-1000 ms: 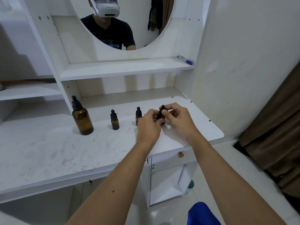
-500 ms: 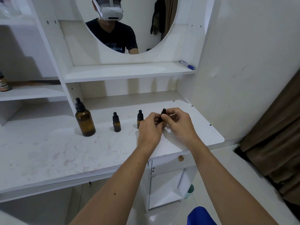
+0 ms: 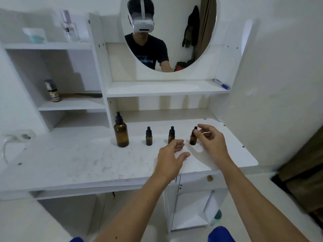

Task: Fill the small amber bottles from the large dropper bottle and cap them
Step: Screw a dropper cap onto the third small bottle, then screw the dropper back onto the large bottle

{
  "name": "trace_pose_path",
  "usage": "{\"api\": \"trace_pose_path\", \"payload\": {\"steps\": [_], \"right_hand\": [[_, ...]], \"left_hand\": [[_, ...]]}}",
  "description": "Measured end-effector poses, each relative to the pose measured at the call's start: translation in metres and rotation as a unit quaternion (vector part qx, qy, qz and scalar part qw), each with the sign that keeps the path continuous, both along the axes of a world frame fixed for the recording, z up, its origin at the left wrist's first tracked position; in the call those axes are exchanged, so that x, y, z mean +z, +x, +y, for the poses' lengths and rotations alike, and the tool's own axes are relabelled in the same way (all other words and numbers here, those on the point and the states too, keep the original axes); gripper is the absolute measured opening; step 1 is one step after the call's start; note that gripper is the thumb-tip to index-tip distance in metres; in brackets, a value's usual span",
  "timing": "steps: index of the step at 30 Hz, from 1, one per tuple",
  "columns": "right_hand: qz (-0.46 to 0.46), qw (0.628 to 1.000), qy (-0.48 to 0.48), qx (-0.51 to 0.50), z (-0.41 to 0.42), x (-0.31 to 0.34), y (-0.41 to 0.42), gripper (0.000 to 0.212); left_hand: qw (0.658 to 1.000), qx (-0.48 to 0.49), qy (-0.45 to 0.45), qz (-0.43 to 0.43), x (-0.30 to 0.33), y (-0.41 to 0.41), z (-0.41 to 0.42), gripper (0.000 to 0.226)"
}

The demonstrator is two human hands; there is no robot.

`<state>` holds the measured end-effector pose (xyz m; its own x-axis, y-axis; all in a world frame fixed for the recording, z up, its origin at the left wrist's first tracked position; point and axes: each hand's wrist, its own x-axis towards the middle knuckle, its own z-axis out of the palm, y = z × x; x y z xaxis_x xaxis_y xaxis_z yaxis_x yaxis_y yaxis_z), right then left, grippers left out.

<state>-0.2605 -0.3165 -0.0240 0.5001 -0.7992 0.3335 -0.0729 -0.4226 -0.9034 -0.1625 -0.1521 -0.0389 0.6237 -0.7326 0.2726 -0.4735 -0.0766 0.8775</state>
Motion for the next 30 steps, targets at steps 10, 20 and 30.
{"api": "trace_pose_path", "payload": {"steps": [10,20,30], "right_hand": [[-0.019,0.99,-0.118,-0.07,0.05,0.016,0.009,0.046],[0.011,0.977,-0.177,0.123,0.168,0.05,0.113,0.042],[0.055,0.989,-0.085,0.111,0.194,0.055,0.183,0.042]], "left_hand": [[0.994,0.103,0.024,-0.006,0.002,0.076,0.143,0.055],[0.987,0.111,-0.004,0.117,0.013,0.149,0.17,0.087],[0.993,0.063,-0.032,0.095,0.017,0.162,0.133,0.058]]}}
